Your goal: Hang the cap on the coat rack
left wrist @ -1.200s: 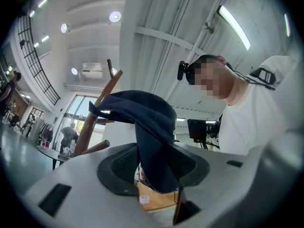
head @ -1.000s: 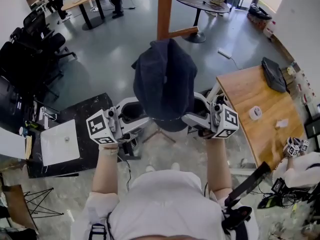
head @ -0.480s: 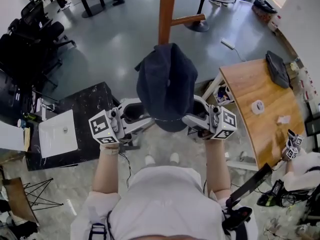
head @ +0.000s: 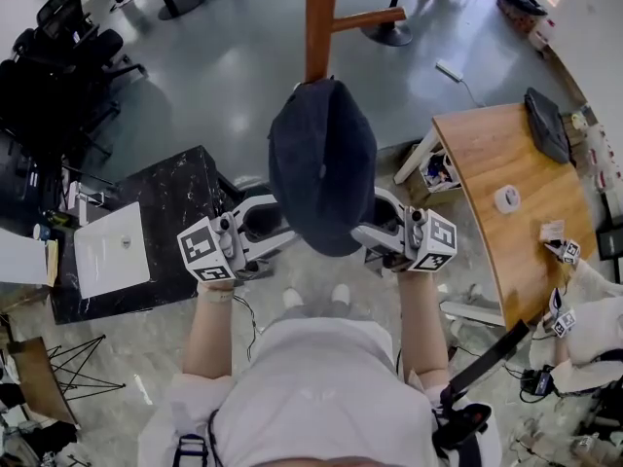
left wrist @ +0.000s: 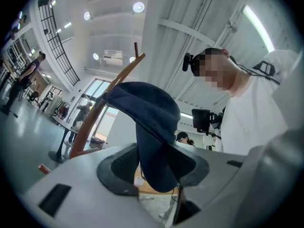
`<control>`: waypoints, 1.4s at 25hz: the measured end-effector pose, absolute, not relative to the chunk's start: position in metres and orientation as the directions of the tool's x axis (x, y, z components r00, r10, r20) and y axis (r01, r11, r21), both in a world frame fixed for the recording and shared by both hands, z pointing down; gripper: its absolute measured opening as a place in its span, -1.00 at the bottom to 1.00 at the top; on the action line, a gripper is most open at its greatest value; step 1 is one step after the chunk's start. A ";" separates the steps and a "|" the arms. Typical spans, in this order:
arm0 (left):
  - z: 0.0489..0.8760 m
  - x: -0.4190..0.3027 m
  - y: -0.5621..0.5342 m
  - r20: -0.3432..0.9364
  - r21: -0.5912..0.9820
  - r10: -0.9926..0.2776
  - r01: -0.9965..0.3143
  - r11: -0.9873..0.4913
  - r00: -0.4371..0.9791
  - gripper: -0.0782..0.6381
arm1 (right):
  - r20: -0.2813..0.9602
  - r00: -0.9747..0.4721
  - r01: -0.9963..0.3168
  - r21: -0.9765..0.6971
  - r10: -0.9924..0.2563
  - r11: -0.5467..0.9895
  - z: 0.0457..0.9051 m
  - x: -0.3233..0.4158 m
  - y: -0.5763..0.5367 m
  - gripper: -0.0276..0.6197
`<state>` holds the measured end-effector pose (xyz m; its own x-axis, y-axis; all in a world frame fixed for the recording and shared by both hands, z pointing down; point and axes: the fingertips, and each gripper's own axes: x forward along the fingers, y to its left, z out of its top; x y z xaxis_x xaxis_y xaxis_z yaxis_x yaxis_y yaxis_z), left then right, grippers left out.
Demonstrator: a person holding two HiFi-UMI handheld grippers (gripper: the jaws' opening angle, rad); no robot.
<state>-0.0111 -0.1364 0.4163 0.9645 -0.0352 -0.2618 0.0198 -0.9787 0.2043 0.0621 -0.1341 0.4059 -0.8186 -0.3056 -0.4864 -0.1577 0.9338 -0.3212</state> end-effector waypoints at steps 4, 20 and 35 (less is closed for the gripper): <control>0.432 -0.013 -0.138 -0.243 0.236 -0.053 0.006 -0.972 0.969 -0.31 | -0.466 -0.825 -0.165 -0.343 -0.320 0.925 0.422 0.060 -0.136 -0.15; 0.477 -0.016 -0.165 -0.173 0.306 -0.166 -0.107 -0.946 0.971 -0.26 | -0.416 -0.818 -0.226 -0.403 -0.398 0.887 0.466 0.058 -0.160 -0.13; 0.498 -0.015 -0.193 -0.141 0.294 -0.301 -0.250 -0.922 0.943 -0.26 | -0.411 -0.776 -0.331 -0.379 -0.478 0.864 0.488 0.067 -0.179 -0.08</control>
<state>-0.0149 -0.1933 0.4975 0.9433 -0.3007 -0.1408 -0.2501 -0.9224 0.2944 0.0669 -0.1794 0.4884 -0.7764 -0.4779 -0.4108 -0.3312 0.8640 -0.3792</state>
